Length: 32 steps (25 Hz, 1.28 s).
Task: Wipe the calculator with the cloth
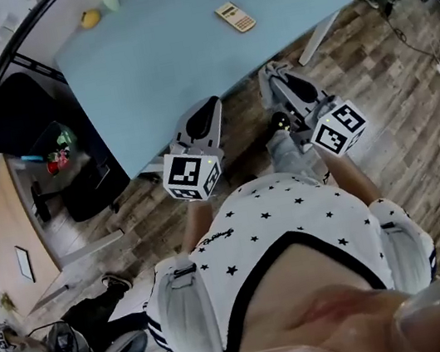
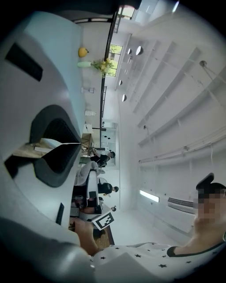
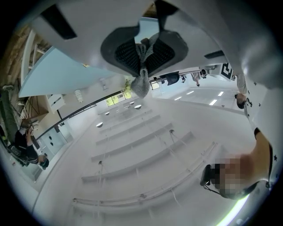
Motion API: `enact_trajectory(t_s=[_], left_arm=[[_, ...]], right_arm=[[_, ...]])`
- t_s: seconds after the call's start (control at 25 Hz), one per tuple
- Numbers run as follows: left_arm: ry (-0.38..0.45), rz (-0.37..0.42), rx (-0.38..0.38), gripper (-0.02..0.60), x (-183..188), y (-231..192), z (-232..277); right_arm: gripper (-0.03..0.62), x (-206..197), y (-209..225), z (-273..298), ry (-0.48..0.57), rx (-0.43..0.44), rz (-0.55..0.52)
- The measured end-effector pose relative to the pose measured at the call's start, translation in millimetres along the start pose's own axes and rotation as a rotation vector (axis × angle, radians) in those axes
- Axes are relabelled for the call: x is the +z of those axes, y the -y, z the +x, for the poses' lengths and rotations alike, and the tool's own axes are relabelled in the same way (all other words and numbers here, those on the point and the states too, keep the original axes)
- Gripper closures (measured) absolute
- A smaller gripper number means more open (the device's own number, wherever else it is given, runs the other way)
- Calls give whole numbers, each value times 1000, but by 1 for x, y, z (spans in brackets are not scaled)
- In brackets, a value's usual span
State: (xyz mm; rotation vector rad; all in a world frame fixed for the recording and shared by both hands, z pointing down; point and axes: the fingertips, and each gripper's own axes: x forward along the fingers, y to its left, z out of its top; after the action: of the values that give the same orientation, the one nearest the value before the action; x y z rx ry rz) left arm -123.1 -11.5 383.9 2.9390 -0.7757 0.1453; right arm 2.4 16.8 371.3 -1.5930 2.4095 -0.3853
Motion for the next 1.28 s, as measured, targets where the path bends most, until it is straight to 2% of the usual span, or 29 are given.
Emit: enact_trajectory(t_s=[0.16,0.48,1.0,1.28], left_arm=[[-8,-12,66,551,-1,-21,15],[3,-12,124,551,10,-39,64],[-21,-23,250,551,18,-64,128],[-37,-25,290,551,23,-68,162]], right_arm=[[549,5,13,28,-10,68,6],[549,19,60,67,-34,141,15],[549,41,128,114,-65,248,49],[549,52,163,130,-76,285,68]])
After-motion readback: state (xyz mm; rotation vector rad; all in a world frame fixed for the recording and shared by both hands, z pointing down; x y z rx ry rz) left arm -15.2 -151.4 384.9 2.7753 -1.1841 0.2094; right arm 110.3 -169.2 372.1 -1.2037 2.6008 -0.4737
